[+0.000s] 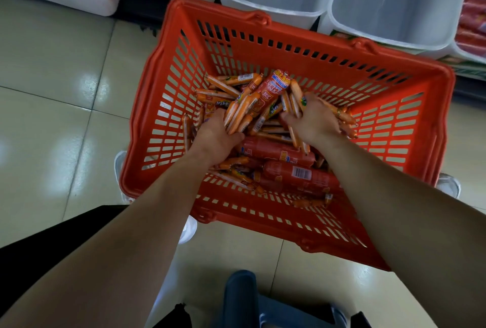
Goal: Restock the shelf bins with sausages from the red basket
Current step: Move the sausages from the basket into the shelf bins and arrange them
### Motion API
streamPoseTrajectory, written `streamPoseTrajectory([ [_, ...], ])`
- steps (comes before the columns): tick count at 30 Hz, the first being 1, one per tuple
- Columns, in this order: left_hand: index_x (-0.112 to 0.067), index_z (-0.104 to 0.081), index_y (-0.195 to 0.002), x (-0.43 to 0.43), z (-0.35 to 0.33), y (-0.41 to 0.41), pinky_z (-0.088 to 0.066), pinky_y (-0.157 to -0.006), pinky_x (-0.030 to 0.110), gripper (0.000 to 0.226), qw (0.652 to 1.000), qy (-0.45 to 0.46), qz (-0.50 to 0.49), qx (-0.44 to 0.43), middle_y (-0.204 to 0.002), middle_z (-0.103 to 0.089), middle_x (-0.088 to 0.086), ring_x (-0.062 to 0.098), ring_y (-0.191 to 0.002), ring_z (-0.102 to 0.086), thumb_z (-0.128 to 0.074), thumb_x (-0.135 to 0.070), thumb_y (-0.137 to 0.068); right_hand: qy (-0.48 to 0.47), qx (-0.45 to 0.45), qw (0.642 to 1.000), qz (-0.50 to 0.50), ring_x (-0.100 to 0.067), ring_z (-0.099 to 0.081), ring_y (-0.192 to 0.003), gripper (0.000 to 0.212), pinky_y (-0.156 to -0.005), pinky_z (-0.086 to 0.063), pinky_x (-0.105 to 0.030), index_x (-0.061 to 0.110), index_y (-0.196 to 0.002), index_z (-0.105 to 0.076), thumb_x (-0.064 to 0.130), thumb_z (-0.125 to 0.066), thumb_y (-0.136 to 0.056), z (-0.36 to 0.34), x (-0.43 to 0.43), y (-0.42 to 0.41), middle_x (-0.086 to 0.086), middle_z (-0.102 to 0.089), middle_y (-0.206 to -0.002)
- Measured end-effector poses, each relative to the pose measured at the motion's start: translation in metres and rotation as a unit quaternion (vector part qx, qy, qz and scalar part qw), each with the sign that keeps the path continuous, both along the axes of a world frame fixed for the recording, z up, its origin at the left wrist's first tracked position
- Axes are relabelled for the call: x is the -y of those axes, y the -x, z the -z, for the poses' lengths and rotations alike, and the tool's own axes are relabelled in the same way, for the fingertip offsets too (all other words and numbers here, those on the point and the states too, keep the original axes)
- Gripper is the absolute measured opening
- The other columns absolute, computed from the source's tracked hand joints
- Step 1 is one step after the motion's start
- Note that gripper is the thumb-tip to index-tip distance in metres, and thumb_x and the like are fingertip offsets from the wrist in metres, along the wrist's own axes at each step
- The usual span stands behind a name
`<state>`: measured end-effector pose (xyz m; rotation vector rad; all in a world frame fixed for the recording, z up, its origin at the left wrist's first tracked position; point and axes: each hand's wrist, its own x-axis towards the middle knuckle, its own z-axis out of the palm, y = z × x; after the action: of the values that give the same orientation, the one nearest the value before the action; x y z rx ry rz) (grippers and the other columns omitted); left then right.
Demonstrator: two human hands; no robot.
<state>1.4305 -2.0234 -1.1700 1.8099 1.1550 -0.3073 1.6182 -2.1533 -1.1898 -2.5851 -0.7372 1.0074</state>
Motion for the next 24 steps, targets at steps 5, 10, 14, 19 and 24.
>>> streamPoseTrajectory([
  [5, -0.017, -0.049, -0.123, -0.005, 0.007, -0.003, -0.042, -0.078, 0.032, 0.040, 0.999, 0.009, -0.025, -0.020, -0.097, -0.056, -0.004, 0.020, -0.092, -0.056, -0.071, -0.025, -0.091, 0.077, 0.019, 0.996, -0.047, -0.034, -0.056, -0.117, 0.084, -0.089, -0.053, -0.049, 0.011, -0.141, -0.040, 0.052, -0.077, -0.078, 0.016, -0.004, 0.001, -0.013, -0.054, -0.133],
  [10, -0.018, -0.049, -0.119, -0.007, 0.007, -0.006, -0.041, -0.067, 0.026, 0.039, 0.999, 0.024, -0.024, -0.025, -0.089, -0.052, -0.008, 0.017, -0.084, -0.055, -0.073, -0.020, -0.089, 0.037, 0.059, 0.997, -0.033, -0.029, -0.059, -0.090, 0.065, -0.068, -0.047, -0.037, 0.009, -0.120, -0.049, 0.061, -0.066, -0.085, 0.009, 0.003, 0.001, -0.008, -0.059, -0.103],
  [14, -0.018, -0.048, -0.112, -0.004, 0.000, -0.006, -0.035, -0.057, 0.019, 0.033, 0.999, 0.031, -0.011, -0.017, -0.087, -0.051, -0.009, 0.011, -0.077, -0.052, -0.072, -0.017, -0.089, 0.050, -0.006, 0.997, -0.063, -0.020, -0.056, -0.081, 0.054, -0.058, -0.036, -0.030, 0.011, -0.119, -0.048, 0.047, -0.071, -0.086, -0.006, 0.014, -0.002, -0.003, -0.057, -0.098],
  [19, -0.017, -0.051, -0.111, 0.002, -0.025, -0.008, -0.044, -0.058, 0.027, 0.030, 1.000, 0.007, 0.009, -0.002, -0.089, -0.058, -0.003, 0.013, -0.076, -0.058, -0.071, -0.022, -0.089, 0.086, -0.088, 0.982, -0.141, -0.019, -0.057, -0.095, 0.076, -0.066, -0.039, -0.025, 0.012, -0.150, -0.034, 0.032, -0.073, -0.087, -0.039, 0.028, -0.007, -0.006, -0.057, -0.118],
  [24, -0.019, -0.053, -0.124, 0.003, -0.073, -0.016, -0.043, -0.069, 0.027, 0.042, 0.998, -0.036, 0.046, 0.006, -0.090, -0.060, -0.007, 0.007, -0.074, -0.056, -0.073, -0.022, -0.087, 0.035, -0.069, 0.977, -0.199, -0.021, -0.056, -0.104, 0.052, -0.085, -0.044, -0.031, 0.020, -0.129, -0.048, 0.032, -0.073, -0.085, -0.105, 0.025, -0.031, -0.003, -0.059, -0.126],
])
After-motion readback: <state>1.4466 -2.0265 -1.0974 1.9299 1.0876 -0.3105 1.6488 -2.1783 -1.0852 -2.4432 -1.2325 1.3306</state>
